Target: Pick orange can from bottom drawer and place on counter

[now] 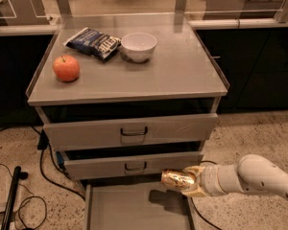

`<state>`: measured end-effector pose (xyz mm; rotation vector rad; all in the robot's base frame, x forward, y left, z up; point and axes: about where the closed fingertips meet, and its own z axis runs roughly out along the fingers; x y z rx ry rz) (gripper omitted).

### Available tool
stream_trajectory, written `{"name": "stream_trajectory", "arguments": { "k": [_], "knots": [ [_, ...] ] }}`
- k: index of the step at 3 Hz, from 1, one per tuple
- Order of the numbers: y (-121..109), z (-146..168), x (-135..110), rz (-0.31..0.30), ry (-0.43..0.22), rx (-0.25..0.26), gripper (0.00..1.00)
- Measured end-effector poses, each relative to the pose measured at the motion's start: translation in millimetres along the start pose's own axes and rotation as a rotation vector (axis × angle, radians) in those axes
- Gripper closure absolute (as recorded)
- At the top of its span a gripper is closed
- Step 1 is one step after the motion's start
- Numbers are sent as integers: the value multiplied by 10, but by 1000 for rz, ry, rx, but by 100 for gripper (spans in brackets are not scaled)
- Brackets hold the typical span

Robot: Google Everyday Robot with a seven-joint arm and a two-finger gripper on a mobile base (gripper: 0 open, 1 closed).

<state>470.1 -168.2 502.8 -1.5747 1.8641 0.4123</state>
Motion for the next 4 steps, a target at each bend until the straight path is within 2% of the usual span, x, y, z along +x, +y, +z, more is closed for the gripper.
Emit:
{"name": "stream_trajectory", "arguments": {
  "k": [2,3,4],
  "knots": [
    [-39,-590,-790,-159,-99,-22,100],
    [-90,-897,-1138,-213,-138,-27,100],
    [-175,-1194,-1452,-254,-127,-18,100]
  ]
}}
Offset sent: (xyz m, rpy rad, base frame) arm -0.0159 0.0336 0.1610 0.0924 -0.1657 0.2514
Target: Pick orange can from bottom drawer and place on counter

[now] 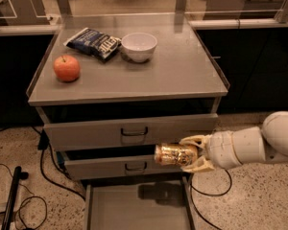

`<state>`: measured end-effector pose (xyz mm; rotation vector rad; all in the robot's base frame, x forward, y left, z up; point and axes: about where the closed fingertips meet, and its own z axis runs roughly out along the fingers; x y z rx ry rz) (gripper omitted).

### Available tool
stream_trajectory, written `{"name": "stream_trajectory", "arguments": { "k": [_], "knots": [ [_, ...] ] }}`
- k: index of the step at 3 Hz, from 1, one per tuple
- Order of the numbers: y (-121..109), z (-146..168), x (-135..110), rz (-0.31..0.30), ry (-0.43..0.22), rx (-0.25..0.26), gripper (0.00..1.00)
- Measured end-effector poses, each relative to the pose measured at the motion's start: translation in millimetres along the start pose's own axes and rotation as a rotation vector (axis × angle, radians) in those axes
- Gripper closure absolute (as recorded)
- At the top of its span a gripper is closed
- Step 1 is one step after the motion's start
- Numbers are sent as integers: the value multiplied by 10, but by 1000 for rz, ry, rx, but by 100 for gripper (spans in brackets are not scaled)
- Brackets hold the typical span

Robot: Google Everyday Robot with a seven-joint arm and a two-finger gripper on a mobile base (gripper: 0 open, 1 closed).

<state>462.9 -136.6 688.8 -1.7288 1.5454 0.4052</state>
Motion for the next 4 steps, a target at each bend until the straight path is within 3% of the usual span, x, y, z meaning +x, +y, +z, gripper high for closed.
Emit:
{"name": "stream_trajectory", "arguments": {
  "k": [2,3,4],
  "knots": [
    [-619,-770,-451,55,103,145,100],
    [-699,-908,-420,82,101,184,100],
    [-699,-908,-420,82,101,184,100]
  ]
}}
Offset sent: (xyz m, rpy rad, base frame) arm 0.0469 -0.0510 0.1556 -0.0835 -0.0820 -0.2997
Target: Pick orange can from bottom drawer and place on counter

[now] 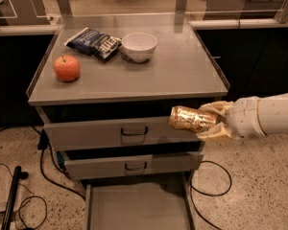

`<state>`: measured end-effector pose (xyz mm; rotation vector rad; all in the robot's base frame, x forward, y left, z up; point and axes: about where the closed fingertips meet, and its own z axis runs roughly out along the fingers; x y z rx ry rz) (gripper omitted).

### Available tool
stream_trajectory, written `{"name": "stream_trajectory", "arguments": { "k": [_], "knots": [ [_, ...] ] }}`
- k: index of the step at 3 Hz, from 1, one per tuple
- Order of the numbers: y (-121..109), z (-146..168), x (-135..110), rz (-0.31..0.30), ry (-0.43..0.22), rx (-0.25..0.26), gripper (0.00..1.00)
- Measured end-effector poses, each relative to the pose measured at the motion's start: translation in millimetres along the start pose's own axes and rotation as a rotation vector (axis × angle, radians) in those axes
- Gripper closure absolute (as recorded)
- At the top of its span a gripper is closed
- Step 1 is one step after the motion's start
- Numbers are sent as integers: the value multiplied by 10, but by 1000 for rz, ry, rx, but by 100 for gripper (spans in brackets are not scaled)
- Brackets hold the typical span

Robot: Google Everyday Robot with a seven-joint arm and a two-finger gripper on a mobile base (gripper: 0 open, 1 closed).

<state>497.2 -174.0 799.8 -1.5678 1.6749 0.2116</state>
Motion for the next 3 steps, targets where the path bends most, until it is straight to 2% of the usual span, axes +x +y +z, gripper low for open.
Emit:
{"name": "stream_trajectory", "arguments": {
  "k": [1,3],
  "knots": [
    [-141,29,-121,-19,-20,9,100],
    [-814,33,-524,-54,-85,10,100]
  ]
}}
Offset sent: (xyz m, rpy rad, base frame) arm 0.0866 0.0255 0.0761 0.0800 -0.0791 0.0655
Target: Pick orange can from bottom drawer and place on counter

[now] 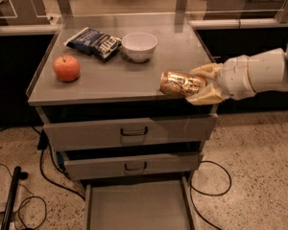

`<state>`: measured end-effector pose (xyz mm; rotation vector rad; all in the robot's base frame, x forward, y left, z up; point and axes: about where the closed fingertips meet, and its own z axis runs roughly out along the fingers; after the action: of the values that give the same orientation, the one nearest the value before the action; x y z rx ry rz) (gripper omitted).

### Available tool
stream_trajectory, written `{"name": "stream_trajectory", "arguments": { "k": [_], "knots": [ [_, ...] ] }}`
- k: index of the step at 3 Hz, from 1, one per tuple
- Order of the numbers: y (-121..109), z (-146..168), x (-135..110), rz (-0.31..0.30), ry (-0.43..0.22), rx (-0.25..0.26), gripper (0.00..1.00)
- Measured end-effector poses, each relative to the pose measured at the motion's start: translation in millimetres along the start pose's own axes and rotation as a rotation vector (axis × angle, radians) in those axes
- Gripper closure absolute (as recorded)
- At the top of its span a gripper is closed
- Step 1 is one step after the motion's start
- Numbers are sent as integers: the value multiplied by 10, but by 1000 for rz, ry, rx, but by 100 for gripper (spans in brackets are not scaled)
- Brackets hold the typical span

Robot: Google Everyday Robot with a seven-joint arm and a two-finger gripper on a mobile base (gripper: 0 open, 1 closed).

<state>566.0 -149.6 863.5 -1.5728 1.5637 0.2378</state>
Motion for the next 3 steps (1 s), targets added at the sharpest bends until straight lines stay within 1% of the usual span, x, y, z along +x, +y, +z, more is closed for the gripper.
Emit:
{"name": "stream_trajectory", "arguments": {
  "k": [1,2,3],
  "knots": [
    [-327,5,-134,26,-19,5,100],
    [-587,106,-201,78,4,30,100],
    [-784,302,-177,138,55,60,100]
  ]
}}
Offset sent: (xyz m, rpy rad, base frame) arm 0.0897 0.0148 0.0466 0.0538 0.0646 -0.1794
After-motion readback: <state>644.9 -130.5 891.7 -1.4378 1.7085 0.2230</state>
